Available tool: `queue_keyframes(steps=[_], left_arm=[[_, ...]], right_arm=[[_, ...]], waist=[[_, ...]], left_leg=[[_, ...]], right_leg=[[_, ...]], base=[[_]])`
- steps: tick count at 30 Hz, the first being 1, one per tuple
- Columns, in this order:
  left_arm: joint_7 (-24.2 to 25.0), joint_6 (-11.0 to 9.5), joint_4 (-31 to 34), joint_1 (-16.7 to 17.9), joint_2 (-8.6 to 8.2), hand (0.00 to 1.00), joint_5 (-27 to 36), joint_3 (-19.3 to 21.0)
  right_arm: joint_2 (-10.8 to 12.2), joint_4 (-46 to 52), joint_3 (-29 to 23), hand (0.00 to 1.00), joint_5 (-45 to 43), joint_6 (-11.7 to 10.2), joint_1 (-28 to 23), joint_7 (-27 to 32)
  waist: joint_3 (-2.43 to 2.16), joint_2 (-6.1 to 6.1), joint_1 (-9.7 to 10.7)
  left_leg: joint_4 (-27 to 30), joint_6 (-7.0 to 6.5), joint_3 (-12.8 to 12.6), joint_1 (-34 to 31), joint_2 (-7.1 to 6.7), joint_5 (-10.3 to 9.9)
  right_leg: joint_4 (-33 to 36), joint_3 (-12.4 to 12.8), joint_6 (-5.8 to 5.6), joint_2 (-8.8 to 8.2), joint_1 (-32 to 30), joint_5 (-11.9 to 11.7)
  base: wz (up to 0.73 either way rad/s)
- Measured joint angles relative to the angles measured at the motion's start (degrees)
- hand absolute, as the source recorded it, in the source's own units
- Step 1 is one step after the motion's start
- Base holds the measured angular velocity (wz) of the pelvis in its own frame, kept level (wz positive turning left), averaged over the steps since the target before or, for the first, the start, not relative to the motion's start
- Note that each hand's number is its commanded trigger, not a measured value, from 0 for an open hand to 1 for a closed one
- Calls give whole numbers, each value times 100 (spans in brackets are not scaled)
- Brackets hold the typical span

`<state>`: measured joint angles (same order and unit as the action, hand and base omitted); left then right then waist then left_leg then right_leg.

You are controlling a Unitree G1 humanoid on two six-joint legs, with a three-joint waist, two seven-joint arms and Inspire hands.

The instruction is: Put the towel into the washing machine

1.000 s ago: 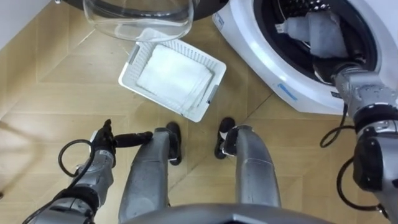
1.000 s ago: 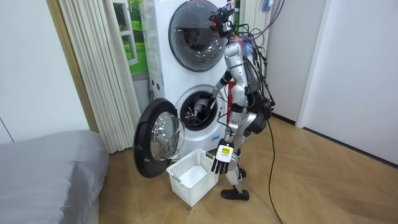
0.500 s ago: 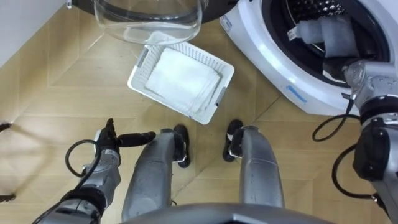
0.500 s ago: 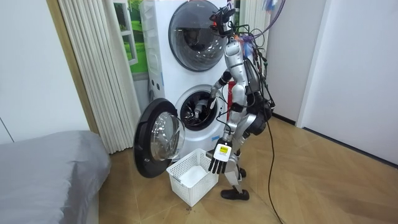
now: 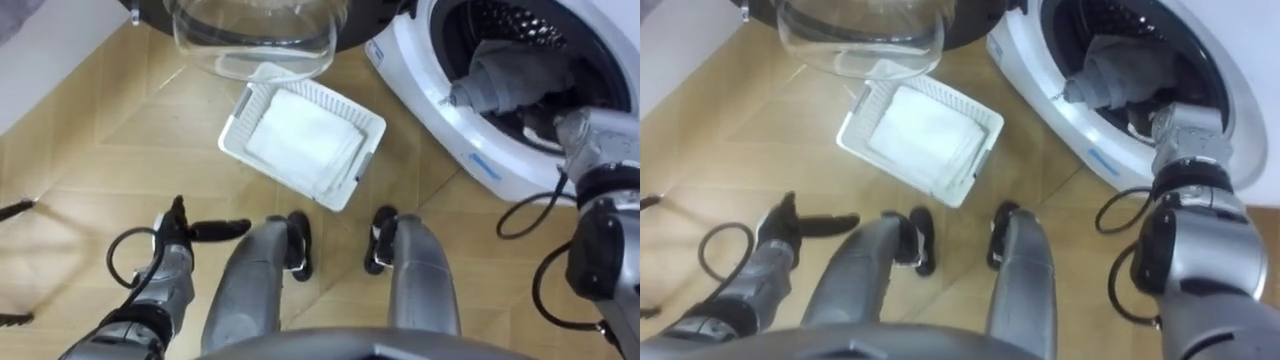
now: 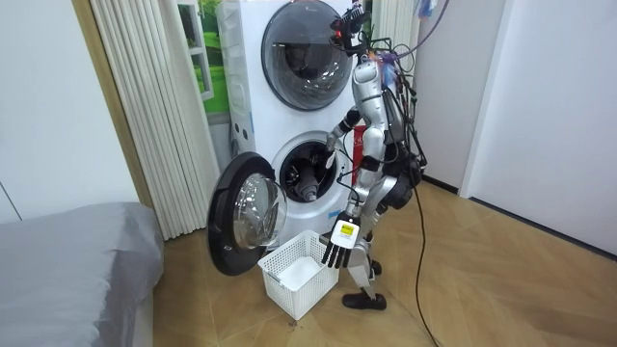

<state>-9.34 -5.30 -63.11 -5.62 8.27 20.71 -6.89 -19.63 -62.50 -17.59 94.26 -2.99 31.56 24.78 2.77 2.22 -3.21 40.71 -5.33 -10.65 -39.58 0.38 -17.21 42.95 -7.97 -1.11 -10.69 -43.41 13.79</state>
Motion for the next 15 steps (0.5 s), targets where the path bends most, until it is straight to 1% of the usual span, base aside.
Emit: queue_keyframes(steps=[1, 2, 3, 4, 6, 7, 9, 11, 12, 14, 15], left_arm=[[42, 2, -4, 20, 0, 0, -8, -2], [72, 4, -5, 31, 8, 0, -9, 1], [134, 16, -5, 42, 36, 0, -16, 3], [156, 49, -6, 53, 40, 0, -16, 13], [168, 50, -1, 85, 46, 0, -14, 21], [182, 51, 0, 127, 64, 0, -14, 25], [244, 52, -17, 189, 78, 0, -21, 33], [299, 37, -171, 185, 91, 0, -46, 82], [350, 34, -252, 191, 106, 0, -61, 117], [371, 38, -347, 196, 160, 0, -99, 137], [385, 39, -376, 225, 179, 0, -198, 241]], right_arm=[[3, -16, 0, 0, 25, -58, -109, -108], [7, -15, 0, 0, 35, -71, -160, -169], [9, -14, 0, 0, 44, -71, -238, -268], [13, -12, 0, 0, 55, -71, -338, -379], [57, 3, -1, 0, 59, -72, -506, -511], [119, 13, -4, 0, 57, -84, -627, -620], [174, -11, -5, 0, 43, -106, -816, -730], [216, -219, -4, 0, -8, -120, -929, -904], [257, -265, 3, 0, -27, -119, -1097, -1008], [363, -311, 0, 0, -49, -124, -1281, -1207], [391, -422, 0, 0, -79, -88, -1378, -1315]], waist=[[-3, -12, -66], [-5, -15, -82], [-6, -18, -96], [-7, -19, -130], [-10, -24, -156], [-13, -24, -154], [-24, -38, -153], [-26, -38, -140], [-29, -42, -128], [-44, -54, -121], [-62, -60, -120]], left_leg=[[-76, 1, 3, 95, 8, 0], [-119, 5, 4, 135, 7, 2], [-175, 8, 3, 195, 4, 4], [-244, 15, 3, 270, 7, 8], [-342, 21, 1, 397, 25, 10], [-416, 31, -1, 489, 42, 8], [-543, 47, -3, 650, 72, 6], [-695, 71, 1, 856, 87, 21], [-794, 81, 15, 991, 88, 27], [-945, 111, 52, 1164, 100, 45], [-1028, 126, 61, 1285, 110, 57]], right_leg=[[-88, 3, -16, 24, 95, -11], [-126, 1, -23, 29, 132, -16], [-173, -1, -27, 34, 184, -20], [-245, -3, -38, 49, 253, -27], [-365, -11, -48, 84, 390, -34], [-461, -20, -54, 114, 498, -44], [-644, -34, -66, 175, 685, -78], [-805, -60, -69, 224, 913, -114], [-924, -95, -74, 239, 1068, -123], [-1135, -161, -80, 279, 1283, -169], [-1278, -198, -73, 302, 1423, -209]], base=[[-6], [-5], [-5], [-5], [-6], [-7], [-10], [-6], [0], [2], [0]])
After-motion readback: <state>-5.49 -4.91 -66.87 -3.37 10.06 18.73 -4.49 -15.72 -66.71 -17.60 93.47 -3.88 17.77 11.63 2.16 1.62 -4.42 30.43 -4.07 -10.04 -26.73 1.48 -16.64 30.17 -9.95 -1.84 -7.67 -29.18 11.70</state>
